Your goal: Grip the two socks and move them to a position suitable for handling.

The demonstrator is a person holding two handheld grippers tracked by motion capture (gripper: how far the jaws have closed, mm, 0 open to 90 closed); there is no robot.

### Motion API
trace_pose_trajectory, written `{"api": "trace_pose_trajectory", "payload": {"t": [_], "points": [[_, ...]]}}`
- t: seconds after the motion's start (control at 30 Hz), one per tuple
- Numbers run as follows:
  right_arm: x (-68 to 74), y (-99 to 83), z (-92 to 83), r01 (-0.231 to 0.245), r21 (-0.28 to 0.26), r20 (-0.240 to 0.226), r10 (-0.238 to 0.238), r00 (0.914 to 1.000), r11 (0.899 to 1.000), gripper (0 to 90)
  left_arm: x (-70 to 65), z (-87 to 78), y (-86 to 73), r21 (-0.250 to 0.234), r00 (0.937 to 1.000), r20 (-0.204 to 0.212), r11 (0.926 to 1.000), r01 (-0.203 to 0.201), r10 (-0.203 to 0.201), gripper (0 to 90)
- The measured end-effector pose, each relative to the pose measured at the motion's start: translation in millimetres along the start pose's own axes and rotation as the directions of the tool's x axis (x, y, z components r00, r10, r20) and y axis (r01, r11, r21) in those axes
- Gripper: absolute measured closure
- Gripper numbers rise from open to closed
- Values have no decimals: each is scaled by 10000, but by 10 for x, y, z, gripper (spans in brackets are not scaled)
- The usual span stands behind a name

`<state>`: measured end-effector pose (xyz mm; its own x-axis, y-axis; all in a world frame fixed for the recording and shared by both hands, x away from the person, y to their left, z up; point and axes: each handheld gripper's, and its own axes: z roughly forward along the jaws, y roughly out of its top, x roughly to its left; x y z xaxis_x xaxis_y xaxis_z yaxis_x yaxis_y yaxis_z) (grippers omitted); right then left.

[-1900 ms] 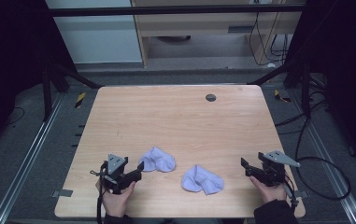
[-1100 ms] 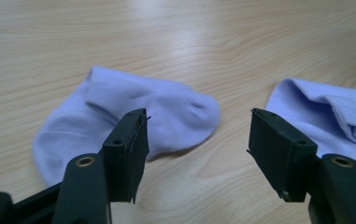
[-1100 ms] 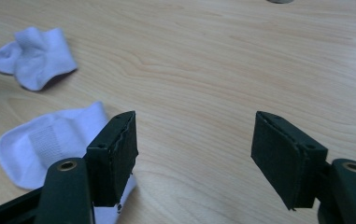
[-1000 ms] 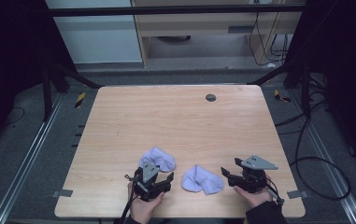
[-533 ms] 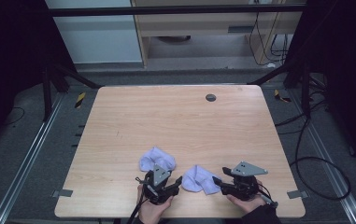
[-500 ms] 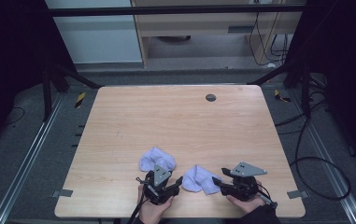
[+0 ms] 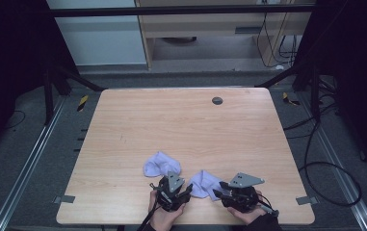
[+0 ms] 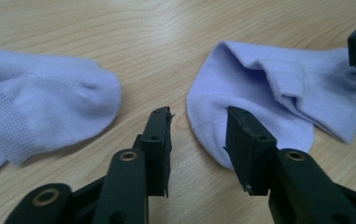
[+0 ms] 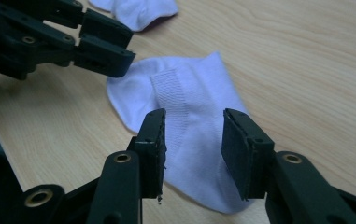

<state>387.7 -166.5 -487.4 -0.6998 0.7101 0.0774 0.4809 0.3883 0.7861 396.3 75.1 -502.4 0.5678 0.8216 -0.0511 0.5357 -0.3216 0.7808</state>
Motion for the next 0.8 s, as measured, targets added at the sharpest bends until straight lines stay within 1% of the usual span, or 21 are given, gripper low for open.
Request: {"api": "trace_pose_trajectory", "payload": {"t": [0.13, 0.23, 0.37, 0.4, 0.47, 0.5, 0.53, 0.6, 0.63, 0.67, 0.7, 0.73, 0.77, 0.8], "points": [[33, -17, 53, 95, 366, -186, -88, 9998, 9993, 644, -18, 25, -1, 154, 10000, -10, 9999, -37, 38, 681], [44, -23, 76, 123, 524, -306, -107, 9995, 9986, 660, -34, 42, 0, 250, 9999, -6, 9996, -104, 104, 712], [48, -28, 94, 153, 593, -390, -130, 9992, 9981, 669, -61, 55, 4, 303, 9997, -93, 9993, -232, 235, 749], [56, -35, 112, 163, 747, -416, -132, 9990, 9971, 676, -81, 58, 7, 303, 9994, -202, 9991, -282, 288, 755], [55, -37, 120, 215, 809, -433, -180, 9989, 9965, 679, -87, 57, 11, 362, 9992, -201, 9988, -327, 334, 774], [60, -44, 140, 295, 978, -441, -252, 9987, 9948, 693, -100, 62, 13, 369, 9991, -243, 9988, -325, 334, 785], [63, -46, 148, 358, 1023, -438, -315, 9985, 9941, 705, -106, 66, 15, 358, 9992, -251, 9989, -309, 319, 793], [71, -42, 154, 354, 1075, -546, -296, 9981, 9936, 742, -109, 69, 16, 362, 9992, -251, 9989, -298, 307, 809], [71, -42, 154, 354, 1075, -546, -296, 9981, 9936, 742, -109, 69, 16, 362, 9992, -251, 9989, -298, 307, 817], [72, -37, 156, 359, 1148, -636, -287, 9976, 9927, 797, -110, 70, 16, 366, 9993, -241, 9989, -281, 290, 825], [72, -37, 156, 359, 1148, -636, -287, 9976, 9927, 797, -110, 70, 16, 366, 9993, -241, 9989, -281, 290, 831], [75, -33, 157, 340, 1171, -703, -259, 9972, 9925, 850, -110, 72, 16, 367, 9994, -220, 9990, -251, 259, 840], [75, -33, 157, 340, 1171, -703, -259, 9972, 9925, 850, -110, 72, 16, 367, 9994, -220, 9990, -251, 259, 846], [77, -23, 158, 336, 1199, -673, -257, 9974, 9922, 879, -109, 76, 18, 358, 9995, -205, 9991, -241, 248, 850]]}}
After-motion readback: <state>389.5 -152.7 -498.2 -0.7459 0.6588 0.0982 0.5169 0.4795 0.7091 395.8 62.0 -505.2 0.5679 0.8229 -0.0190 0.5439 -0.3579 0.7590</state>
